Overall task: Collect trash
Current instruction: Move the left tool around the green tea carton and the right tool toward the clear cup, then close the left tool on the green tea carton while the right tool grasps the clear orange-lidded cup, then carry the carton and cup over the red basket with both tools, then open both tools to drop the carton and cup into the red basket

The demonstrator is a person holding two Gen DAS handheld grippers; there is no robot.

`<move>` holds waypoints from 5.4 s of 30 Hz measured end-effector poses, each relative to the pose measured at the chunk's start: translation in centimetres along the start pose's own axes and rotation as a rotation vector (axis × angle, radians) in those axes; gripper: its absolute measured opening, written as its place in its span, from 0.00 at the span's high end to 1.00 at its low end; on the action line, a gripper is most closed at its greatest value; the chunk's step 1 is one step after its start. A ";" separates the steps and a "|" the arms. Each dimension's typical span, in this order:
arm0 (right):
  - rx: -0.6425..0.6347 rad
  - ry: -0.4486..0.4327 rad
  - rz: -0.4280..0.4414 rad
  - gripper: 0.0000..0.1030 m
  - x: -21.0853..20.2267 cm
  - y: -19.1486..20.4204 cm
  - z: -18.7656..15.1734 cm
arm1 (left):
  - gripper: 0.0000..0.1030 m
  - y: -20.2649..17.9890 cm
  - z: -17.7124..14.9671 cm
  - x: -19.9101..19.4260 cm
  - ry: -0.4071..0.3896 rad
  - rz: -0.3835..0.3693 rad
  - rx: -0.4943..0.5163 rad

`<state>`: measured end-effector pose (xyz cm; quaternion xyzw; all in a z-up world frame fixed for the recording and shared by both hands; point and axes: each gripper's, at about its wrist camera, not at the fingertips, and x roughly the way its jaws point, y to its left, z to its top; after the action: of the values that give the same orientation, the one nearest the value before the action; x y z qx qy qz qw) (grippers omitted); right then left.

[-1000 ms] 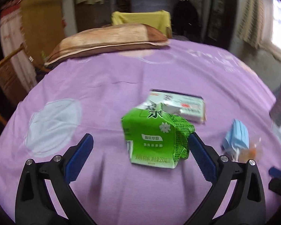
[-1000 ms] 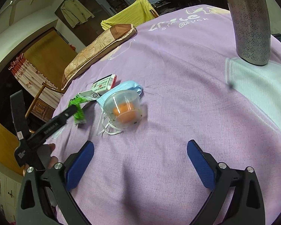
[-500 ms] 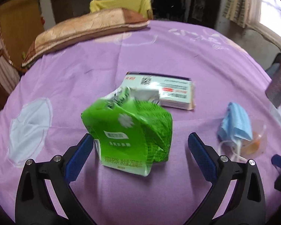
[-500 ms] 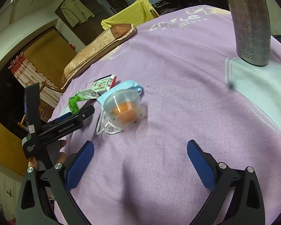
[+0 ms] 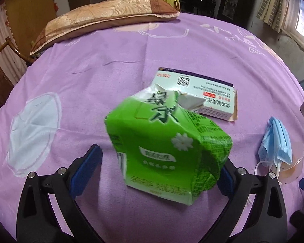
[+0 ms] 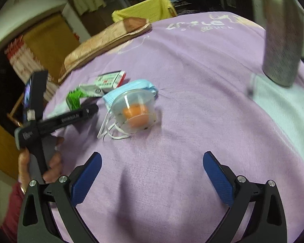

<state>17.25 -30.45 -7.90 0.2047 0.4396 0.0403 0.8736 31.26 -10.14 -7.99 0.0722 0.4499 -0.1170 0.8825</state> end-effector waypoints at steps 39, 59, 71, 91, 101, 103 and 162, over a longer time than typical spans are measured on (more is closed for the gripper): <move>-0.090 -0.136 -0.016 0.50 0.5 0.8 4.1 | 0.27 0.1 -0.3 -4.2 -0.160 -0.065 0.016; -0.094 -0.236 0.055 0.50 -4.9 2.8 0.3 | 0.28 -0.3 -6.8 -14.1 -0.303 -0.023 0.026; -0.147 -0.323 0.087 0.51 -10.5 5.0 -2.8 | 0.28 0.0 -9.9 -19.7 -0.392 -0.019 0.019; -0.275 -0.471 0.207 0.51 -19.3 11.7 -8.0 | 0.28 2.6 -17.9 -32.5 -0.624 0.059 0.006; -0.410 -0.407 0.326 0.51 -19.1 19.9 -9.5 | 0.27 9.5 -22.7 -36.6 -0.678 0.136 -0.103; -0.446 -0.395 0.337 0.51 -18.9 22.0 -10.0 | 0.27 11.2 -23.7 -36.8 -0.675 0.156 -0.132; -1.055 0.488 0.405 0.39 7.3 53.4 -31.1 | 0.08 41.4 -50.4 -22.0 0.056 0.477 -0.641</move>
<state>3.10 30.14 -8.87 -0.1909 0.5000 0.4630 0.7065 -9.16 44.49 -18.66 -0.1010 0.4579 0.2395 0.8502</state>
